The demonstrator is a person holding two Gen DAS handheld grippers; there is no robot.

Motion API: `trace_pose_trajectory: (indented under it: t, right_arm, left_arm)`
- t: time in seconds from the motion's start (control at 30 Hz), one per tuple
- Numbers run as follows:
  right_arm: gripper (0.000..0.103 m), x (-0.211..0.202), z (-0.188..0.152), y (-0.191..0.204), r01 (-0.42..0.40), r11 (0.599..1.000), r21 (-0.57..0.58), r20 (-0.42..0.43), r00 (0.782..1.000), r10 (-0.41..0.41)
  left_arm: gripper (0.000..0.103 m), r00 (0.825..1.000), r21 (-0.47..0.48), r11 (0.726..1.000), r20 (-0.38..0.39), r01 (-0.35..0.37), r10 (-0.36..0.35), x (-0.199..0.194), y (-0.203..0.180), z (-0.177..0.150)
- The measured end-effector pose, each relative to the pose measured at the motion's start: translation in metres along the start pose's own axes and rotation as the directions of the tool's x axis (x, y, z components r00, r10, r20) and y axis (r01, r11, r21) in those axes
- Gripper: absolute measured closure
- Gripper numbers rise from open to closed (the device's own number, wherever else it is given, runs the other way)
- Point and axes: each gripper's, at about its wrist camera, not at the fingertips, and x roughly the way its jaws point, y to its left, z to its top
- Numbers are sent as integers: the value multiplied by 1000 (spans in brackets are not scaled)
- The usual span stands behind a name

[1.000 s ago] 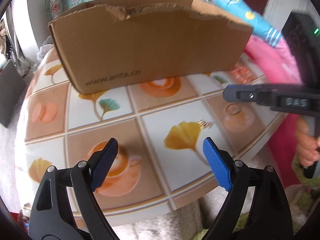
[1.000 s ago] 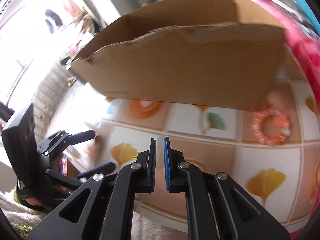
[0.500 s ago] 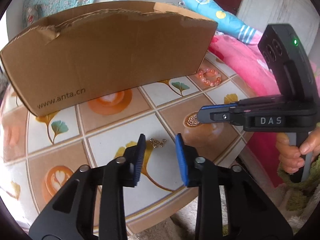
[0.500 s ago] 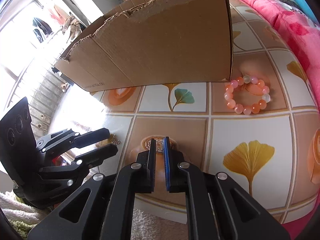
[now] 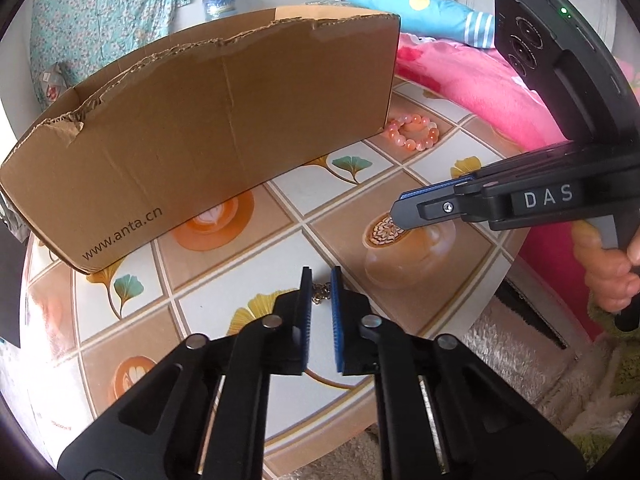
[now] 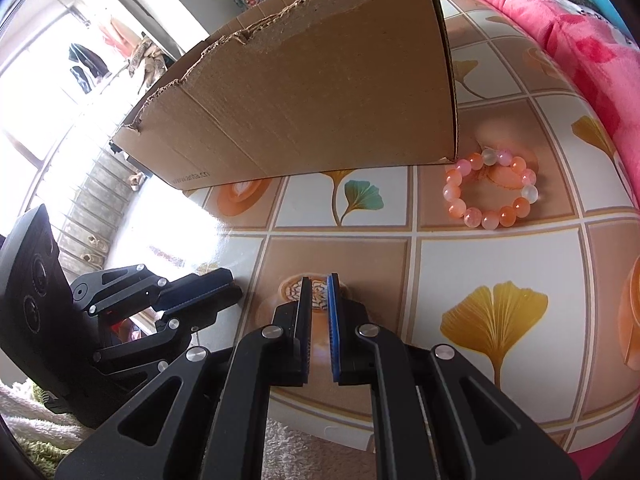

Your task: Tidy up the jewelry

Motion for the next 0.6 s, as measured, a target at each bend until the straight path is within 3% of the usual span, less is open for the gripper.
trace_pose_trajectory:
  t: [0.3, 0.6]
  right_arm:
    - [95, 1, 1, 4, 20, 1000, -10, 5, 1000, -20]
    - [95, -3, 2, 6, 48, 999, -13, 15, 999, -48]
  left_arm:
    - [102, 1000, 1, 1000, 11, 1, -1, -7, 0, -2]
    - [103, 996, -92, 996, 84, 21, -13, -32, 23, 1]
